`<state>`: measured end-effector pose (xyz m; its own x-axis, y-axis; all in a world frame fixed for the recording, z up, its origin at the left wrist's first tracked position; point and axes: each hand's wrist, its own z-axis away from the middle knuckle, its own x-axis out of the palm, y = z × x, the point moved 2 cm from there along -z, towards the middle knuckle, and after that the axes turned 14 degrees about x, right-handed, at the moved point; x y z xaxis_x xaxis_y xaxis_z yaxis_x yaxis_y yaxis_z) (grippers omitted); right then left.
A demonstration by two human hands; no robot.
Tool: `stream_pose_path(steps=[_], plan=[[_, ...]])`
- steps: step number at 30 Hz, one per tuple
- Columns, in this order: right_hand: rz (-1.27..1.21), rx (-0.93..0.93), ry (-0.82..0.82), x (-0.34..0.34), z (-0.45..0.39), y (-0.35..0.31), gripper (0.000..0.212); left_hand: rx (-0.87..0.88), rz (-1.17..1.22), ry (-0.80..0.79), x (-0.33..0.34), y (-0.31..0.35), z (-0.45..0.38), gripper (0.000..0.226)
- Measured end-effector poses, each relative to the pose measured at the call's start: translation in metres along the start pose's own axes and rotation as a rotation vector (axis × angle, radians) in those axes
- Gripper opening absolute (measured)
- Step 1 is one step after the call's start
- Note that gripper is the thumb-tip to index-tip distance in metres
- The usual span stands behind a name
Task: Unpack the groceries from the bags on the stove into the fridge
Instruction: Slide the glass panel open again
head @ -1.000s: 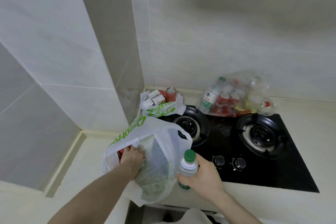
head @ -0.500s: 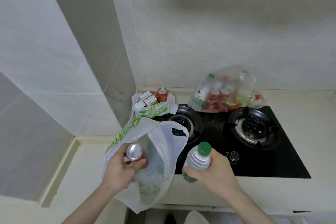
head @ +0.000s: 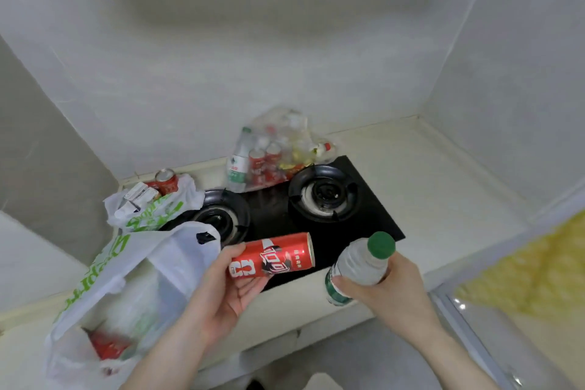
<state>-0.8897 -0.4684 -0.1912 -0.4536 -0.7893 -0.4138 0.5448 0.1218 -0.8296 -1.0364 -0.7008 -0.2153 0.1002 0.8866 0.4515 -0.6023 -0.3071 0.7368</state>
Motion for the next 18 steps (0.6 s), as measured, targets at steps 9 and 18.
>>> stream_pose_path(steps=[9,18], plan=[[-0.083,0.123,0.314,-0.177,0.05,0.092,0.04,-0.251,-0.231,-0.401,0.173,-0.124,0.038,0.059],[-0.287,0.303,0.742,-0.319,0.147,0.176,0.037,-0.368,-0.502,-1.024,0.339,-0.23,0.068,0.076]])
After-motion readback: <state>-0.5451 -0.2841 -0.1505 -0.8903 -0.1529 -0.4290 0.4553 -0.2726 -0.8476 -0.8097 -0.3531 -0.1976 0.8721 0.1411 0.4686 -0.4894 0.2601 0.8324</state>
